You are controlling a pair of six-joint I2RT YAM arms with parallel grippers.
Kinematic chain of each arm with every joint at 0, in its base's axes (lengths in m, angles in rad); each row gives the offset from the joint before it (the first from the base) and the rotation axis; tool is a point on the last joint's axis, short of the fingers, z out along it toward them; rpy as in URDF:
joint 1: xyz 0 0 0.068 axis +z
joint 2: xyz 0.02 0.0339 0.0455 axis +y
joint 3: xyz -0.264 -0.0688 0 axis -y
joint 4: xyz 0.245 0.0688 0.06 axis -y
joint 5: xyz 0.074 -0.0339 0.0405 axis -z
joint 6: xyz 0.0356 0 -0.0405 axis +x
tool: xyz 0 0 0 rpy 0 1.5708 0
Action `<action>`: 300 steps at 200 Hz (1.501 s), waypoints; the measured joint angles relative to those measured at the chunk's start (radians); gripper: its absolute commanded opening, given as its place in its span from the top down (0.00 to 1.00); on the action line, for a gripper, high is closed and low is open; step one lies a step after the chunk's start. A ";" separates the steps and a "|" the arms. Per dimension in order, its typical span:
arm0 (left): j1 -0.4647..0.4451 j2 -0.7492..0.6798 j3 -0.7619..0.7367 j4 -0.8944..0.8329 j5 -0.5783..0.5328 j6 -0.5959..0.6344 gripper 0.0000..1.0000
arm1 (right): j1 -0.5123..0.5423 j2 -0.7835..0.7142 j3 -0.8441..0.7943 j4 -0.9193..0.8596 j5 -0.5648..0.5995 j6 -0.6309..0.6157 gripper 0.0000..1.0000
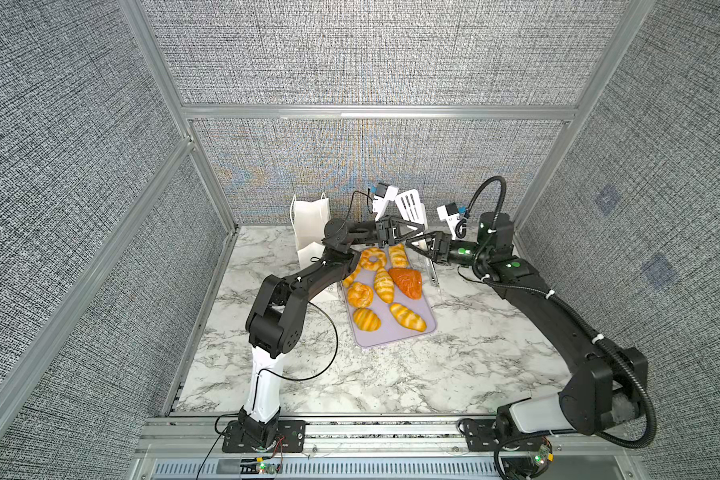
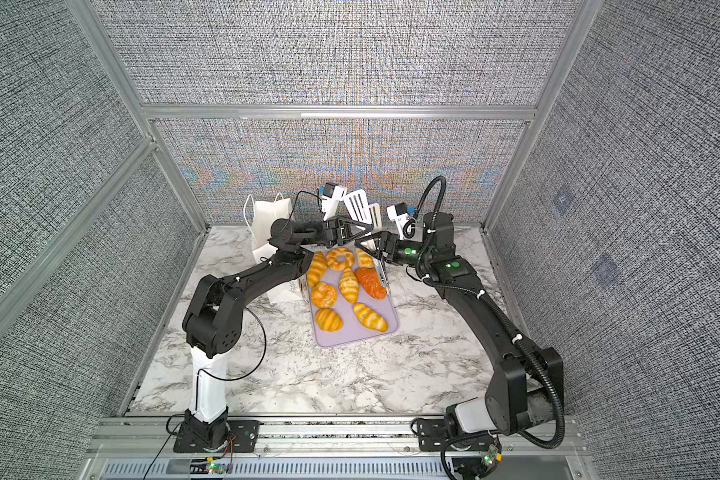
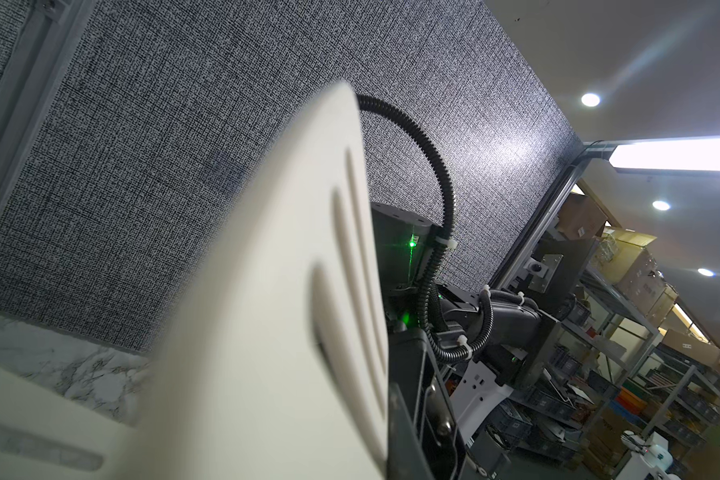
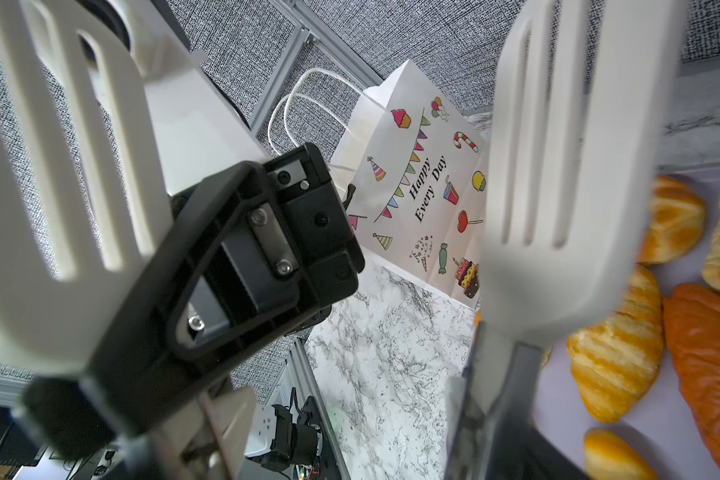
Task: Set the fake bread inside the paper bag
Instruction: 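Open the left gripper off the tongs while the right gripper keeps holding them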
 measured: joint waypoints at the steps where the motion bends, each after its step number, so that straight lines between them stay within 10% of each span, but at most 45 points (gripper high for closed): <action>1: 0.000 0.000 0.000 0.000 0.000 0.000 1.00 | 0.000 0.000 0.000 0.000 0.000 0.000 0.17; 90: -0.003 0.020 0.019 0.013 0.003 -0.023 0.98 | -0.003 -0.008 -0.002 0.003 -0.007 -0.005 0.30; 170: 0.000 0.014 0.015 -0.023 0.002 -0.002 0.54 | -0.049 -0.058 -0.005 -0.118 0.040 -0.051 0.34; 300: 0.057 -0.041 -0.047 -0.273 -0.027 0.198 0.24 | -0.123 -0.135 0.034 -0.546 0.281 -0.237 0.34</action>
